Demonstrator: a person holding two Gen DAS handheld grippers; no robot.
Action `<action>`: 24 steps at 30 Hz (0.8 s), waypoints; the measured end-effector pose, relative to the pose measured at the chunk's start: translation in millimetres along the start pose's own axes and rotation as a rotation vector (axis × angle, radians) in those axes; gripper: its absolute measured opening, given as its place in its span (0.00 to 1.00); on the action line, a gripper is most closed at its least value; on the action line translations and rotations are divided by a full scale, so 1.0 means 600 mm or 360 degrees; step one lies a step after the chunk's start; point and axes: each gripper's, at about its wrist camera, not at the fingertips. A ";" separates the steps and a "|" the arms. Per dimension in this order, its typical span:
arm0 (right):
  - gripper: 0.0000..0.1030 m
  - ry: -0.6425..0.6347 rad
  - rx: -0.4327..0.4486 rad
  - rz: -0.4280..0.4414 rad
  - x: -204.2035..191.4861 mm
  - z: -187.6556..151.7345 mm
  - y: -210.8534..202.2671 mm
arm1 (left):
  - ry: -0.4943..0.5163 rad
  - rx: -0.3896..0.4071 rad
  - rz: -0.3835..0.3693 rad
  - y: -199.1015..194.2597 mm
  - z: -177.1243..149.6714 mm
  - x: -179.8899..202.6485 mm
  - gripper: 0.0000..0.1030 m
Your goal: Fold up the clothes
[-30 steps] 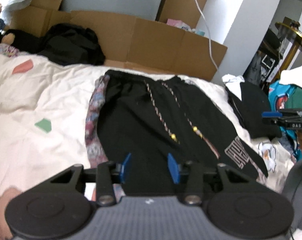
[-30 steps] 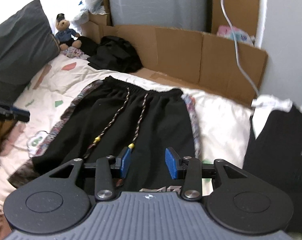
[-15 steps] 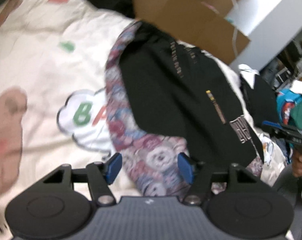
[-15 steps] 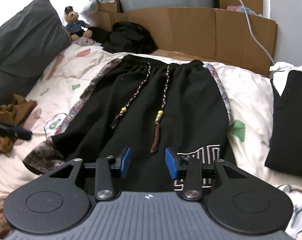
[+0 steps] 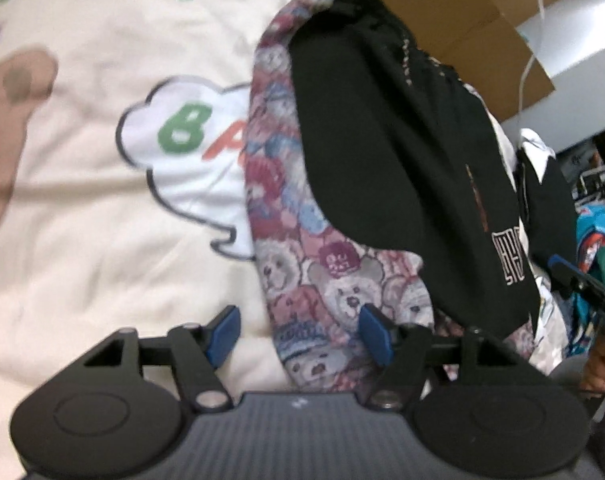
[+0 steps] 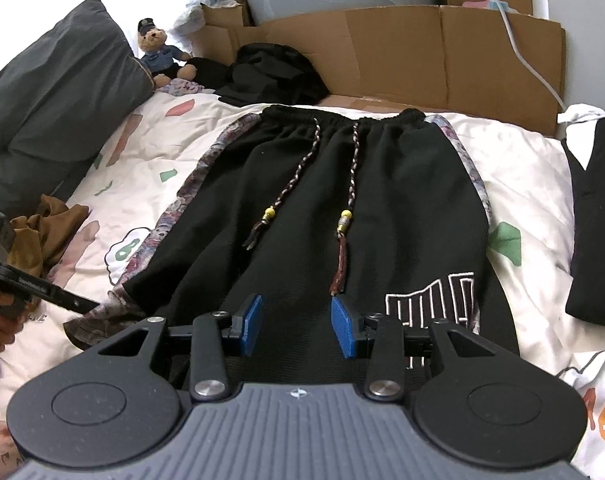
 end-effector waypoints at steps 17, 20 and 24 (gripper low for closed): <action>0.42 0.0018 0.0062 0.0039 -0.018 0.032 -0.004 | -0.0057 0.0206 -0.0300 -0.092 0.011 -0.031 0.04; 0.42 0.0006 0.0060 0.0055 -0.026 0.039 0.002 | -0.0086 0.0248 -0.0305 -0.118 0.009 -0.042 0.04; 0.42 -0.0028 0.0033 0.0087 -0.042 0.048 0.013 | -0.0100 0.0299 -0.0274 -0.146 0.002 -0.057 0.03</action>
Point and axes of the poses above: each gripper's, at about its wrist camera, not at the fingertips, and y roughly the way its jaws point, x to its right, z to its top, and after that the axes turned 4 degrees about y, right-handed
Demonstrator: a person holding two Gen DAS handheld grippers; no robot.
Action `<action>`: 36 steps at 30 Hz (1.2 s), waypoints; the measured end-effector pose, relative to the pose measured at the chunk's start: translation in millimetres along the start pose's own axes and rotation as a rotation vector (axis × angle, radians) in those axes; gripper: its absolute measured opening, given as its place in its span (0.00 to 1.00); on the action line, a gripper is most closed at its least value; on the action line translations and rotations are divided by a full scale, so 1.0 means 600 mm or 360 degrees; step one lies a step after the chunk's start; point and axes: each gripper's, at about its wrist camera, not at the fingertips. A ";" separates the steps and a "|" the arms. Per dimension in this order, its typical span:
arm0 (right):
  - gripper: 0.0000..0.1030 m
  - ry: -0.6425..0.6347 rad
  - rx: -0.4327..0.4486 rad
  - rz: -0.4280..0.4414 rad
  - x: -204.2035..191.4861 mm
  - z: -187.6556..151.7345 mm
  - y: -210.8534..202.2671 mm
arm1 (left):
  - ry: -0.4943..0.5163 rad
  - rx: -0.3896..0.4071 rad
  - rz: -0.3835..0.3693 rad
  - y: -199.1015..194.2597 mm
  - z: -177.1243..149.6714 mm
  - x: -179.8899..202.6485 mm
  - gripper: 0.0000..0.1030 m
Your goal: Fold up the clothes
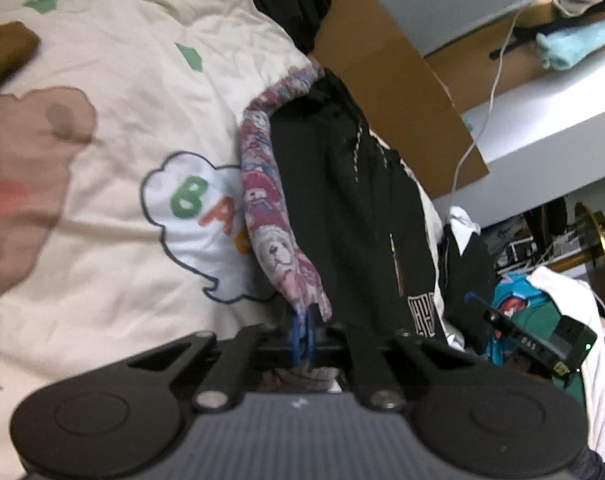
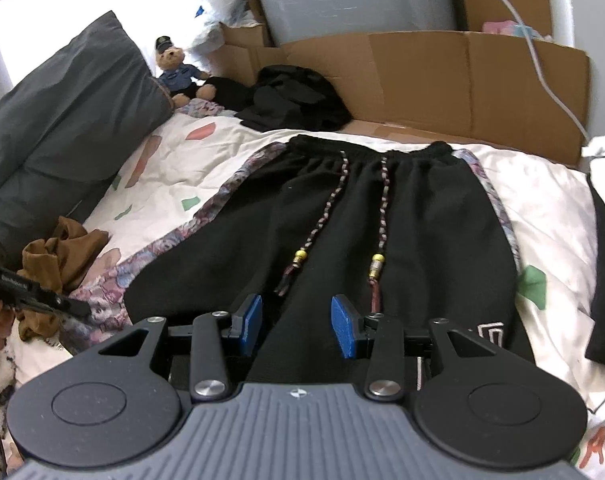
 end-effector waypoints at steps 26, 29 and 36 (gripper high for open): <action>0.42 -0.0261 -0.0426 0.0191 -0.077 -0.039 0.070 | -0.0213 -0.0107 0.0355 -0.013 -0.013 -0.107 0.61; 0.42 -0.0323 -0.0509 0.0263 -0.092 -0.046 0.074 | -0.0238 -0.0091 0.0296 -0.009 -0.017 -0.109 0.43; 0.42 -0.0593 -0.0780 0.0310 -0.130 -0.078 0.092 | -0.0246 -0.0011 0.0031 -0.018 -0.020 -0.102 0.03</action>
Point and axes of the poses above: each gripper's, at about its wrist camera, not at the fingertips, and y roughly the way its jaws point, x to its right, z to its top, and after that the axes turned 4 degrees about y, right-handed
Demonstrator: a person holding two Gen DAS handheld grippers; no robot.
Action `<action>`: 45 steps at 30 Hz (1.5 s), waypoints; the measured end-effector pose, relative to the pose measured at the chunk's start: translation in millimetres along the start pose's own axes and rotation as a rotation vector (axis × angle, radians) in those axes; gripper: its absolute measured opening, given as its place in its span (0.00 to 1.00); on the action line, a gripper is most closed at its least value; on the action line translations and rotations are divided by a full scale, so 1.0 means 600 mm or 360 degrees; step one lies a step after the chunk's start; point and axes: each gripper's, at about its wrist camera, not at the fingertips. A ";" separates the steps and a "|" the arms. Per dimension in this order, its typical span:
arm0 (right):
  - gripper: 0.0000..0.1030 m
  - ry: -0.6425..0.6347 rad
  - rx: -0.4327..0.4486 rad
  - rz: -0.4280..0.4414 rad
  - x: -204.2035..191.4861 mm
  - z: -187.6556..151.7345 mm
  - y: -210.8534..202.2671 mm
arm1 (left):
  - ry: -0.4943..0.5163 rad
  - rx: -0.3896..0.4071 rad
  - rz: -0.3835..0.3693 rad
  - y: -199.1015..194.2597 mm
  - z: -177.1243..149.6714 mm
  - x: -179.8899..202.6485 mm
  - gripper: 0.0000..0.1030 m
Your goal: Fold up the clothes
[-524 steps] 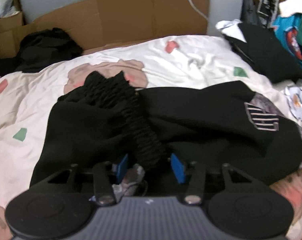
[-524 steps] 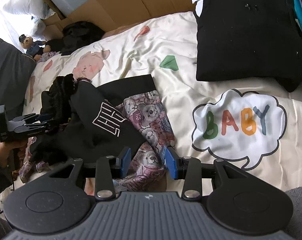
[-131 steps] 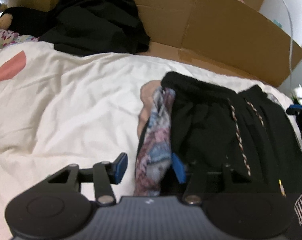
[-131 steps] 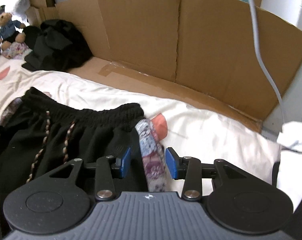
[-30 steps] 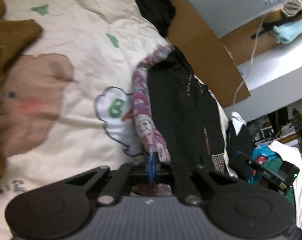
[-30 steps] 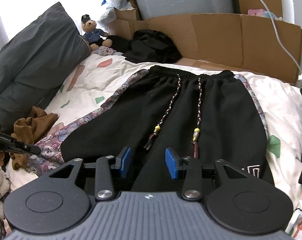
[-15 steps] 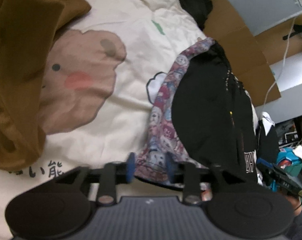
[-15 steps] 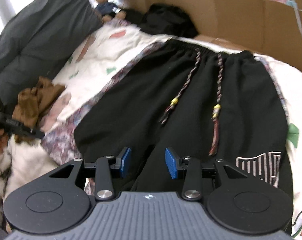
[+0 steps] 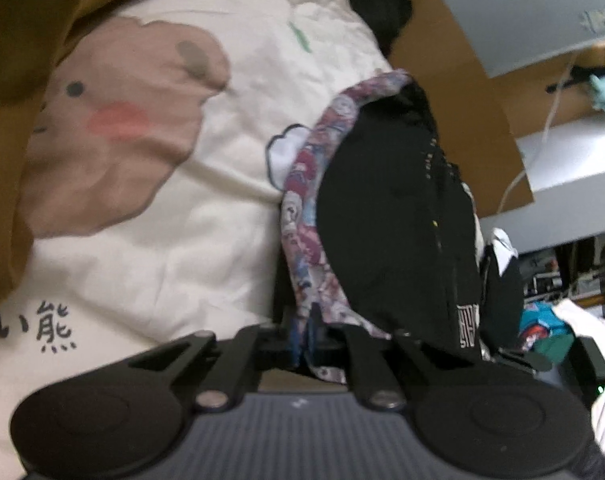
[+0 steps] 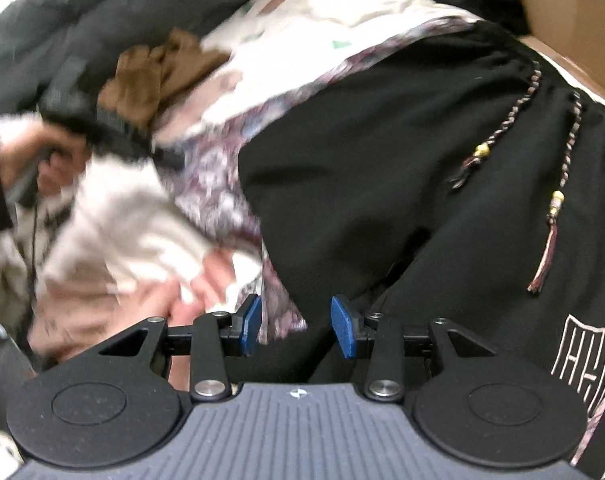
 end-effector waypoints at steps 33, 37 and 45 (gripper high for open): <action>0.06 0.0448 -0.0133 0.0153 0.101 -0.013 0.010 | 0.0056 0.0041 0.0410 -0.096 0.048 -0.006 0.06; 0.06 0.0501 -0.0075 0.0121 0.126 -0.007 -0.012 | 0.0044 0.0042 0.0541 -0.096 0.048 -0.015 0.15; 0.09 0.0633 0.0007 -0.0041 0.190 -0.003 -0.054 | 0.0105 0.0151 0.0531 -0.115 0.071 0.013 0.32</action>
Point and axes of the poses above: each gripper's, at about its wrist camera, not at the fingertips, and y roughly the way its jaws point, x to its right, z to its top, and after that the axes turned 4 degrees about y, right-handed
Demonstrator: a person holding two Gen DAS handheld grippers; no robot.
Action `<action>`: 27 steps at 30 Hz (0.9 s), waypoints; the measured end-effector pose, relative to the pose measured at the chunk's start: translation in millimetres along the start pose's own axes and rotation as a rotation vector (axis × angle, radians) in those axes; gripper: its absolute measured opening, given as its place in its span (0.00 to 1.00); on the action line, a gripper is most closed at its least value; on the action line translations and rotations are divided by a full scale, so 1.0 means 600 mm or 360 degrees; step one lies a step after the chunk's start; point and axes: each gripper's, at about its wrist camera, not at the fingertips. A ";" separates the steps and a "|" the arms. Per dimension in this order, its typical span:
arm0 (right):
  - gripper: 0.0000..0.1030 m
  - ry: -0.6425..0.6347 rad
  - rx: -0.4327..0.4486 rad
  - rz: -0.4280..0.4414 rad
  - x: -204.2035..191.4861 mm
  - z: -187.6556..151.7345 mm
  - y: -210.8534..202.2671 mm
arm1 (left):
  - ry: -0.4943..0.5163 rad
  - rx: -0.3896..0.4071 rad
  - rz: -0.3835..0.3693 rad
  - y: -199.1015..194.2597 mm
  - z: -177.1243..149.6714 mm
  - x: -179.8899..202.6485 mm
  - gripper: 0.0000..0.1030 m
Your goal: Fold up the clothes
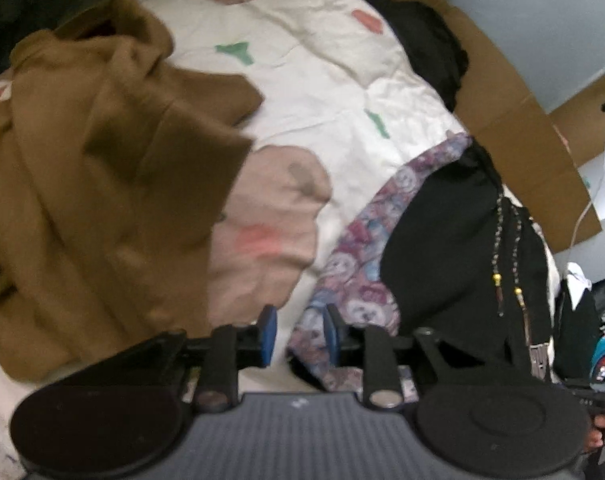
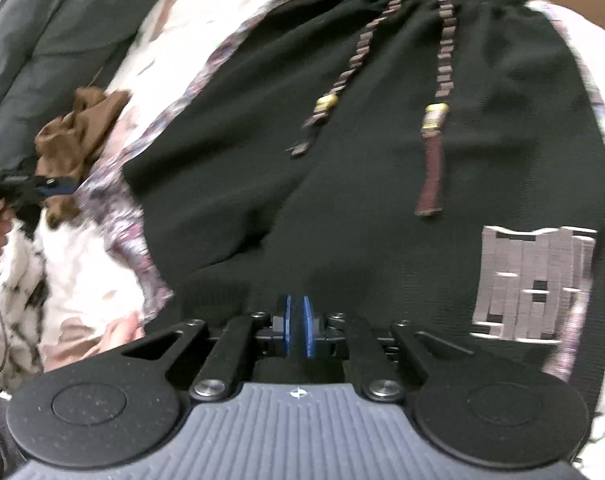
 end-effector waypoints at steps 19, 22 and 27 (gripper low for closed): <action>0.32 0.0092 0.0021 -0.0356 0.152 -0.061 -0.126 | 0.0276 0.0026 -0.0140 0.055 0.029 0.153 0.32; 0.32 0.0129 -0.0030 -0.0384 0.166 -0.076 -0.117 | 0.0317 -0.0006 -0.0154 0.065 0.026 0.174 0.32; 0.32 0.0136 -0.0093 -0.0390 0.170 -0.090 -0.093 | 0.0358 -0.0036 -0.0138 0.069 0.020 0.183 0.34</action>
Point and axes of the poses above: each gripper's, at about its wrist camera, not at the fingertips, and y roughly the way its jaws point, x to its right, z to its top, and after that the axes turned 4 degrees about y, right-handed
